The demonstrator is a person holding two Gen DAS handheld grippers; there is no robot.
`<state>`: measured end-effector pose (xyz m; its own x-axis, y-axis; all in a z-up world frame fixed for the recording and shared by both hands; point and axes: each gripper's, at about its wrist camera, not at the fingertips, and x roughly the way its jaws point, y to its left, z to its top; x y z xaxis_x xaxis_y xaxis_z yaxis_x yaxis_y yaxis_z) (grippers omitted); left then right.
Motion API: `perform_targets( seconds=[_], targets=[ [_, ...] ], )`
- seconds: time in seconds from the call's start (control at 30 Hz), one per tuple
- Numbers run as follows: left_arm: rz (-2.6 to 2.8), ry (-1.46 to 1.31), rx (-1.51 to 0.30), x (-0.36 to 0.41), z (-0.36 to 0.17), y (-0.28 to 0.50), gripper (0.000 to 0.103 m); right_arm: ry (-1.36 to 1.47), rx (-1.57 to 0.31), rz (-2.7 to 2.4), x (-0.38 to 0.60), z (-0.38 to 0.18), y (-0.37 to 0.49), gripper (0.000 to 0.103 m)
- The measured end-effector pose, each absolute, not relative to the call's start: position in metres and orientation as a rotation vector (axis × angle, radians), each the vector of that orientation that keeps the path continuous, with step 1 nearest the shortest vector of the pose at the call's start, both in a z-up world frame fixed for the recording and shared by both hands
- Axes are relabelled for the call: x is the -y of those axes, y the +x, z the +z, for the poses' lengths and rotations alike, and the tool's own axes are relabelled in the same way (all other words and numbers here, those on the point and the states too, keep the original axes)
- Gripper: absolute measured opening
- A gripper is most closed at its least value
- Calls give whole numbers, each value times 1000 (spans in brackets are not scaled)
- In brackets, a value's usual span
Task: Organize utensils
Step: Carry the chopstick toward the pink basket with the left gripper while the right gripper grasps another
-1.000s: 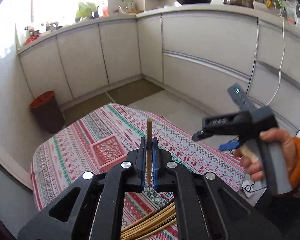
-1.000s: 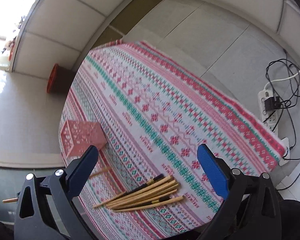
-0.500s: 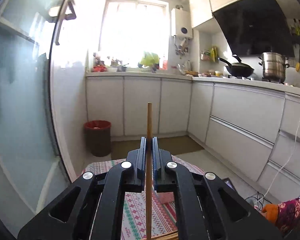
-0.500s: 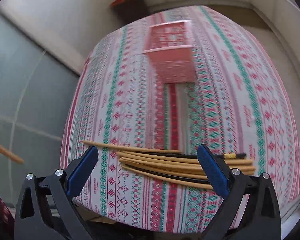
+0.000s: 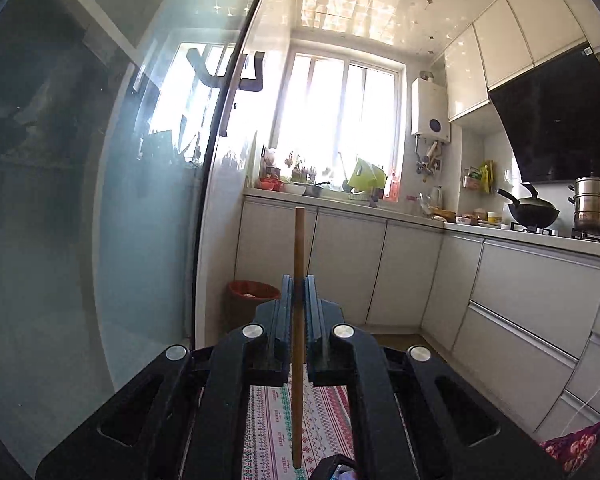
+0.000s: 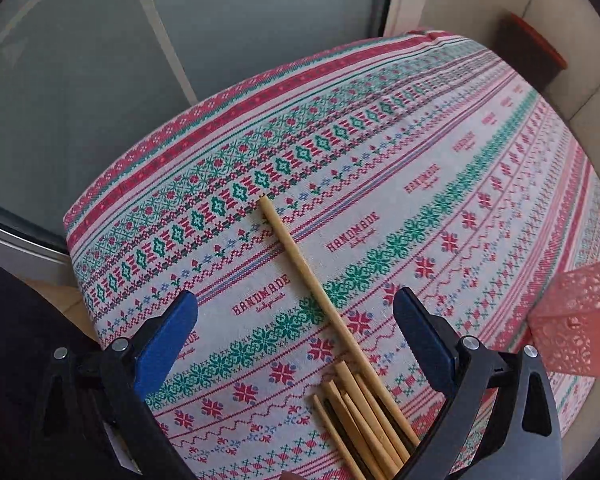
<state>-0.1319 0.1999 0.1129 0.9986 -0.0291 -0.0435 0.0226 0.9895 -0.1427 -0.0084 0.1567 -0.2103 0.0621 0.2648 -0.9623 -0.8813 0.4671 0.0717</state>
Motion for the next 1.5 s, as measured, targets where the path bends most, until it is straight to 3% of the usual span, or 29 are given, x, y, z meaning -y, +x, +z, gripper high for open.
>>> perform_targets(
  seconds=[0.13,0.2,0.3,0.33,0.4,0.63,1.2,1.5],
  targets=[
    [11,-142,-23,-204,114,-137,5,-655,-1250,970,-170,-224,3,93],
    [38,-139,-10,-206,115,-137,5,-648,-1291,974,-176,-233,9,71],
    [58,-127,6,-206,117,-138,5,-704,-1245,972,-187,-238,7,66],
    [59,-126,7,-205,117,-138,5,-708,-1234,966,-188,-238,7,57],
    [58,-122,2,-205,115,-137,5,-625,-1259,983,-193,-236,18,13],
    [39,-128,-39,-199,113,-126,5,-494,-1211,906,-151,-222,41,8],
    [-118,-204,-189,-138,100,-60,5,196,-763,546,69,-25,56,8],
    [-150,-229,-284,-99,84,7,5,472,-550,354,165,48,69,8]
  ],
)
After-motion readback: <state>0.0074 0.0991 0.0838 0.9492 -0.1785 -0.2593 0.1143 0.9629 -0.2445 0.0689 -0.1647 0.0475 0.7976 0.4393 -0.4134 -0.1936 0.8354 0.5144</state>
